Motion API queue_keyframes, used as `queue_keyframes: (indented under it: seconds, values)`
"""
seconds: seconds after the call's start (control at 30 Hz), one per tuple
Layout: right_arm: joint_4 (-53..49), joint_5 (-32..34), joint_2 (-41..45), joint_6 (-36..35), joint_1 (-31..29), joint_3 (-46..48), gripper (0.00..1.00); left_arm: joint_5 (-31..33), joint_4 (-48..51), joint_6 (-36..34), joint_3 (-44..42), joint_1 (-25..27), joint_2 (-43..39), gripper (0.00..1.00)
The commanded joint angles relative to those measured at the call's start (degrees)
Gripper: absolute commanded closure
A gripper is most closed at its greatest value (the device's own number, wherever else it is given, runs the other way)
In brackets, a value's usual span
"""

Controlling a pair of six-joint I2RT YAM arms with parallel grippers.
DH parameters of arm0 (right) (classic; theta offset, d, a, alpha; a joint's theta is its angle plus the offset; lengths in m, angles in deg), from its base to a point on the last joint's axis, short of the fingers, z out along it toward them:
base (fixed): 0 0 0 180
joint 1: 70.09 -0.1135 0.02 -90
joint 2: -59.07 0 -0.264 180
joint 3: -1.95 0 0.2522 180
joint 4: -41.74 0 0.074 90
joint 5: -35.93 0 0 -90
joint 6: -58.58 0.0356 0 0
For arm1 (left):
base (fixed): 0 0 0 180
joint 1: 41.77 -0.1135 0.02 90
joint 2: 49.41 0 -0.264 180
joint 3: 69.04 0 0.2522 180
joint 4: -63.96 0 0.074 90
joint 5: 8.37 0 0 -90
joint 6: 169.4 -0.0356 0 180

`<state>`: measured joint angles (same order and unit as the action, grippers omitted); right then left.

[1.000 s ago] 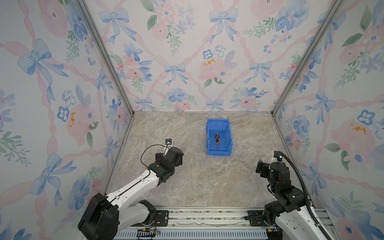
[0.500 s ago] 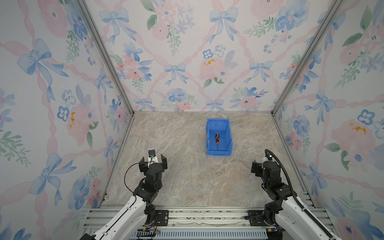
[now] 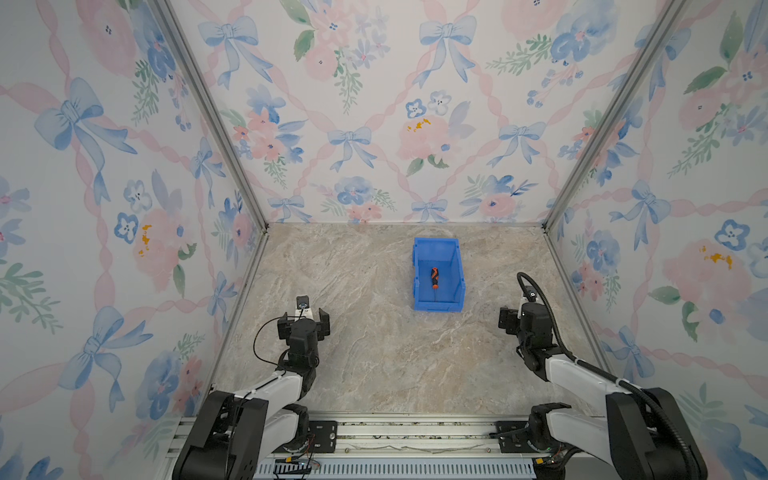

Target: Put the screwdriver in the bin

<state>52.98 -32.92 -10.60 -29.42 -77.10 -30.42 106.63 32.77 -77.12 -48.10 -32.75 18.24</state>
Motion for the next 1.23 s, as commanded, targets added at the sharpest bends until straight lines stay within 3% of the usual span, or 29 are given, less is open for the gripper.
queue_keyframes:
  seconds: [0.0, 0.27, 0.5, 1.2]
  values:
    - [10.35, -3.82, -5.02, -0.87, 1.64, -3.73, 0.03, -7.27, -13.61, -1.64, 1.84, -2.27, 4.84, 0.02]
    - [22.75, -10.09, -17.14, 0.27, 4.56, -5.54, 0.03, -14.36, -21.38, -2.11, 4.15, -4.07, 14.18, 0.03]
    - [24.94, -12.9, -18.57, -1.44, 4.13, -4.66, 0.03, -14.54, -25.29, -2.16, 6.03, -4.62, 22.01, 0.02]
    - [26.36, -11.74, -18.77, -1.82, 3.54, -4.03, 0.03, -14.97, -24.34, -0.89, 6.63, -5.68, 22.07, 0.03]
